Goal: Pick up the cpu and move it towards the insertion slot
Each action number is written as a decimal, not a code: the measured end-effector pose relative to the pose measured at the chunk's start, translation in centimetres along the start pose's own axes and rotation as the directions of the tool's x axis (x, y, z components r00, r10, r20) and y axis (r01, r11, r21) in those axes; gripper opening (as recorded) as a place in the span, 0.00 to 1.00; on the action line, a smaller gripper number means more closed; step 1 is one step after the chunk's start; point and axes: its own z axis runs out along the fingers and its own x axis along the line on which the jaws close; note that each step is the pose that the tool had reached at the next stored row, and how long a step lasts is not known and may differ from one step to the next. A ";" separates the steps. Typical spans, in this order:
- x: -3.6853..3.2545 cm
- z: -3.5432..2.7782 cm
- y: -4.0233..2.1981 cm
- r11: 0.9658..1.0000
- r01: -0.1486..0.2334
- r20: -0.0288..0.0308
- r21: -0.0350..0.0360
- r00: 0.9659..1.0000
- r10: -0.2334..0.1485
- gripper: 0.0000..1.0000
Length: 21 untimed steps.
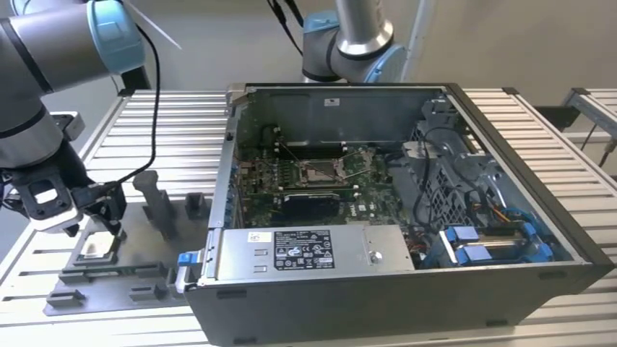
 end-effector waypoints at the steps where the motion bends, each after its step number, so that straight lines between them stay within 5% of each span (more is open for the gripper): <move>1: 0.02 0.09 -0.08 1.000 0.001 0.000 0.000 1.000 -0.001 1.00; 21: 0.62 2.24 -0.32 1.000 0.025 -0.001 0.000 1.000 -0.025 1.00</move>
